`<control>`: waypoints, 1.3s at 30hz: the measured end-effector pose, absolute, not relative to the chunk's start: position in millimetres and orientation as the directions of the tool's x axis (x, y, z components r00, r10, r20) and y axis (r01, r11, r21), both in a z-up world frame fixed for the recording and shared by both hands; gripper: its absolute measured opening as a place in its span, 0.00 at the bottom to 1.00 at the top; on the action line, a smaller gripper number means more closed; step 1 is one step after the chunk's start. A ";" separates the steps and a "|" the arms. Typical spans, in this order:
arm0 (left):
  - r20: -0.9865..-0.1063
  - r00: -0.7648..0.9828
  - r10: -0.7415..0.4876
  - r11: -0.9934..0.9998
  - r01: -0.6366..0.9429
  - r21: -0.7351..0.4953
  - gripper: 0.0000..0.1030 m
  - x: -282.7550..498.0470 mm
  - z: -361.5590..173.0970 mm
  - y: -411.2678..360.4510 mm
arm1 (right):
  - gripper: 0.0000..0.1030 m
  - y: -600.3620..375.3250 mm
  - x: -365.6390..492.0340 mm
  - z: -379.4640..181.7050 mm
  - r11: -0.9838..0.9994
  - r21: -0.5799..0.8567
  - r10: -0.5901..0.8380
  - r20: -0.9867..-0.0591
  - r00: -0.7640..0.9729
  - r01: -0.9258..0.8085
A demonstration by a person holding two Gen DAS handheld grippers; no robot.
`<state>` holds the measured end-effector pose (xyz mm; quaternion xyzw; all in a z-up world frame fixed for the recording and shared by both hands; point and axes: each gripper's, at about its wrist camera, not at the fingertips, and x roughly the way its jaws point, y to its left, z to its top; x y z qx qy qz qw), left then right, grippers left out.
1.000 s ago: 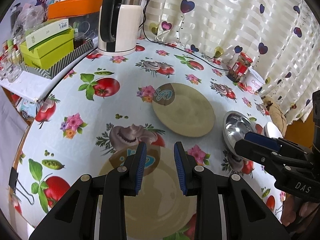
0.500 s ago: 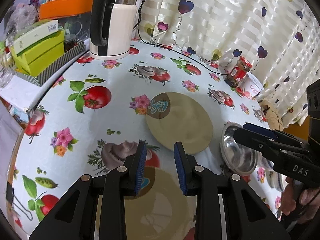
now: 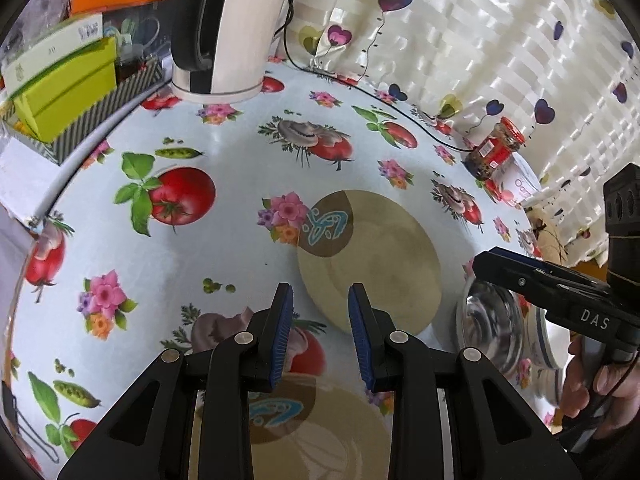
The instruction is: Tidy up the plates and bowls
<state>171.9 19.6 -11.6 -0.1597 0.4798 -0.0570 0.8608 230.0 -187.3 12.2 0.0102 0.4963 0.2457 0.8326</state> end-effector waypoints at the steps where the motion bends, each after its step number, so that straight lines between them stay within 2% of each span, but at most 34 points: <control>1: -0.811 0.526 -0.256 0.940 -0.061 -0.336 0.29 175.3 -13.6 20.1 | 0.45 -188.0 233.9 10.6 0.879 0.265 0.420 -0.824 0.380 -0.395; 15: -0.856 0.438 -0.275 0.917 -0.148 -0.370 0.29 211.1 -47.3 26.0 | 0.44 -193.1 292.0 -31.2 0.893 0.313 0.400 -0.882 0.251 -0.324; 27: -0.870 0.396 -0.294 0.914 -0.151 -0.377 0.29 222.6 -62.3 16.4 | 0.32 -190.5 300.9 -53.3 0.895 0.315 0.386 -0.901 0.196 -0.317; 33: -0.874 0.393 -0.286 0.922 -0.134 -0.362 0.29 224.0 -62.4 10.2 | 0.19 -189.3 304.5 -58.1 0.893 0.319 0.389 -0.902 0.186 -0.319; 39: -0.874 0.400 -0.276 0.928 -0.126 -0.351 0.29 222.5 -60.0 9.1 | 0.19 -191.0 304.1 -57.6 0.893 0.320 0.391 -0.900 0.193 -0.315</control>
